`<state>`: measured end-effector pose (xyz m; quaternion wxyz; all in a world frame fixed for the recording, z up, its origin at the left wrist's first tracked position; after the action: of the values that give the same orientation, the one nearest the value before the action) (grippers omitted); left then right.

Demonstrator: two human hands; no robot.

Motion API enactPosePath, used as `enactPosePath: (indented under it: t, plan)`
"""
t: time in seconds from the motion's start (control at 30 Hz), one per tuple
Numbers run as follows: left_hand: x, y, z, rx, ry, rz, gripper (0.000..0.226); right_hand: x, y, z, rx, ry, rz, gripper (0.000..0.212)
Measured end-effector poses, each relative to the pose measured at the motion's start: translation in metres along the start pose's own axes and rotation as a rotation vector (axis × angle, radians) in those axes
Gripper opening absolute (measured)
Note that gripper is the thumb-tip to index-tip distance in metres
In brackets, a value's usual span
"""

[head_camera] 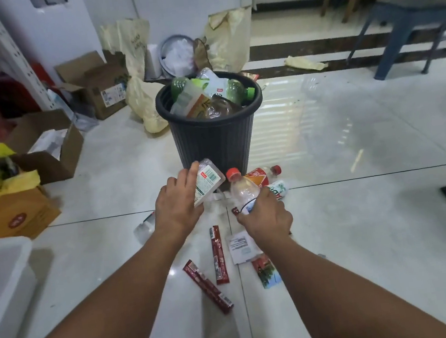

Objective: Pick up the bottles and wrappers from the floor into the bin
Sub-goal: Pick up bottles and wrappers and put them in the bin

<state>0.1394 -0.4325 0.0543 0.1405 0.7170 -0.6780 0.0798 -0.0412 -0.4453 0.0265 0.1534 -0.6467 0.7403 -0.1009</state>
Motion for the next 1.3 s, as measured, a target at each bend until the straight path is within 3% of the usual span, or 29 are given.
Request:
enactPosePath:
  t: [0.33,0.7,1.3]
  plan:
    - [0.035,0.0,-0.067,-0.011,0.076,-0.053,0.096,0.018,-0.014,-0.09,0.112,0.182,0.027,0.057]
    - [0.089,-0.001,-0.147,-0.107,0.175,-0.106,0.087,0.039,-0.075,-0.17,0.245,0.322,-0.075,0.061]
    - [0.183,-0.035,-0.158,-0.141,0.191,-0.096,0.09,0.156,-0.139,-0.2,0.47,0.45,-0.201,0.076]
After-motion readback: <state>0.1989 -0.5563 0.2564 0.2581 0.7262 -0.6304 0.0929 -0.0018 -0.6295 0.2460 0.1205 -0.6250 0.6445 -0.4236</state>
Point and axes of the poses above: each hand's wrist, its own x-axis towards the middle knuckle, its own z-axis out of the palm, y = z × x, the point moved 5 cm from there along x, towards the middle knuckle, and after that the axes turned 1 degree about y, right-handed, at the moved point
